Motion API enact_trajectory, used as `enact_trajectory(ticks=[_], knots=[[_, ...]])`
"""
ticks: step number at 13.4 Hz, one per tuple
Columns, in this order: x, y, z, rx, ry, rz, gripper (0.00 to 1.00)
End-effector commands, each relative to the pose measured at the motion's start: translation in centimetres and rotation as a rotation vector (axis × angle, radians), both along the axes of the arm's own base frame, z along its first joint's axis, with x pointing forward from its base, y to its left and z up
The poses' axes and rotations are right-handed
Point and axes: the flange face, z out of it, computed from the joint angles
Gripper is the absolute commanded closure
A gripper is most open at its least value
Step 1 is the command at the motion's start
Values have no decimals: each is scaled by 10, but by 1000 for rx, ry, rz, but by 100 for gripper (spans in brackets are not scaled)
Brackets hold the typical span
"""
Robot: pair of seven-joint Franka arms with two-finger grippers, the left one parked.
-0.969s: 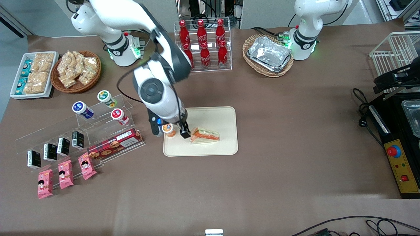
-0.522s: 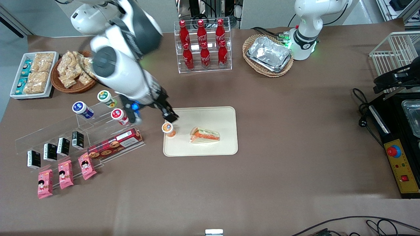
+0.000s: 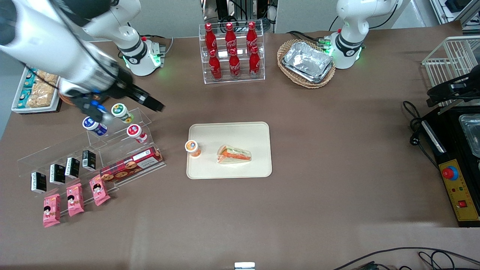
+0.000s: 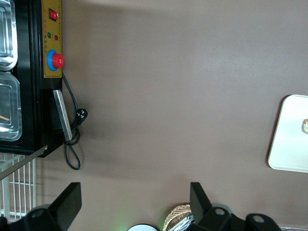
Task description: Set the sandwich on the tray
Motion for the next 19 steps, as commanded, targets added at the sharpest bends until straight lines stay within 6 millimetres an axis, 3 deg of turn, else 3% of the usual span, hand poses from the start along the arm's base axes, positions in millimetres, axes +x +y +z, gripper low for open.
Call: enact_trajectory(ticks=[1, 8, 11, 13, 14, 18, 19], knots=[[-6, -61, 17, -73, -82, 259, 0], [16, -207, 17, -150, -176, 516, 0], [15, -254, 27, -159, -235, 531, 0], [16, -249, 27, -159, -238, 538, 0], [17, -230, 27, -164, -237, 564, 0], [13, -189, 27, -186, -196, 412, 0], [14, -189, 26, -205, -191, 416, 0]])
